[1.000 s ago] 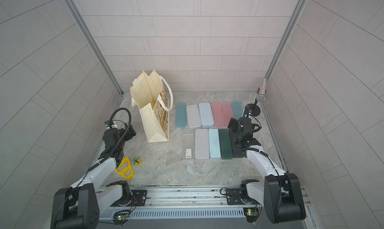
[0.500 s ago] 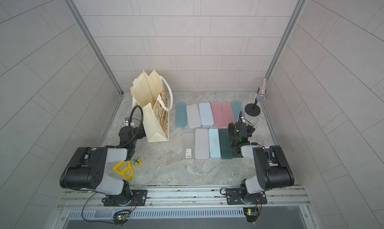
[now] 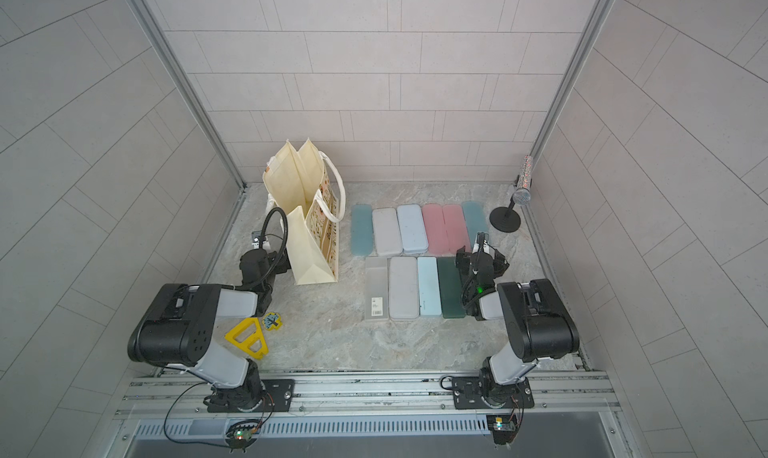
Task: Take out the pencil case from the canvas bag
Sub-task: Reset both arms
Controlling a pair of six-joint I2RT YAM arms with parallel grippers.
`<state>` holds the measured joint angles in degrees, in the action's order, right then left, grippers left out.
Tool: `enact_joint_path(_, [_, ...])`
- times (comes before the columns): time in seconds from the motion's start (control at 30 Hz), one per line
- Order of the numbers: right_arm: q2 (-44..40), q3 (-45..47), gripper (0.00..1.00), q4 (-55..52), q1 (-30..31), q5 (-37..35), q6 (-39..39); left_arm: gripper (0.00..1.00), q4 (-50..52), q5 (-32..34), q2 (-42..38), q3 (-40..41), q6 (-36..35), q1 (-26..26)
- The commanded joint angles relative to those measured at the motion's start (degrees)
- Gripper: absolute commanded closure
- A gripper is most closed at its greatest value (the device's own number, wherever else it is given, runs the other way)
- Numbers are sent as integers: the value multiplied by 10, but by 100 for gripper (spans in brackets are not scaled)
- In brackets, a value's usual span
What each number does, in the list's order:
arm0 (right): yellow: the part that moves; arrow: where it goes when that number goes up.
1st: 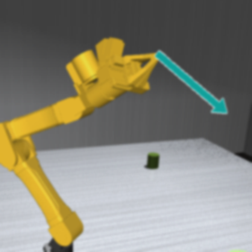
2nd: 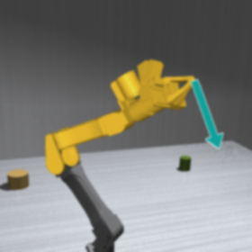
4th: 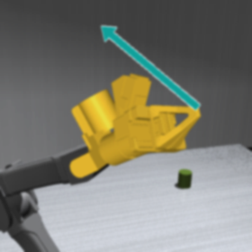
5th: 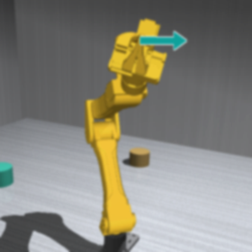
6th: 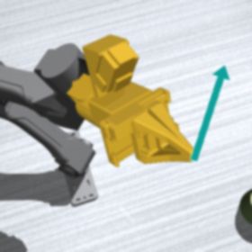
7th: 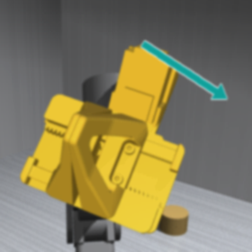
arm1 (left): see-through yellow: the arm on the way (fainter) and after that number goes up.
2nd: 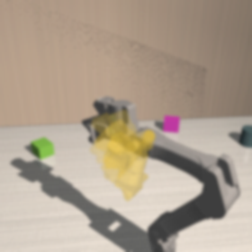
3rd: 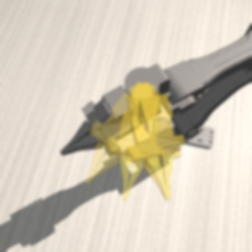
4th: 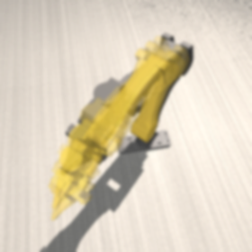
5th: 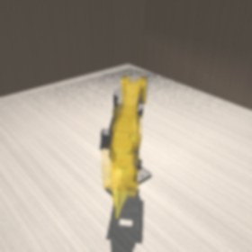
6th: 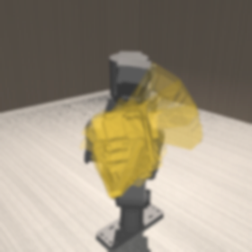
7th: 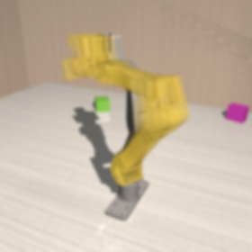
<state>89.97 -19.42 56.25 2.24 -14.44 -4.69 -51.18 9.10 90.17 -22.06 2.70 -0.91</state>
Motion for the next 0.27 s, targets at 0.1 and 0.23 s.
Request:
enact_joint_path(0.1, [0, 0, 0, 17, 3, -10, 11, 0, 4, -7, 17, -21, -15, -3])
enact_joint_path(0.23, [0, 0, 0, 16, 3, -9, 12, 0, -9, -21, -1, -4, -19, -5])
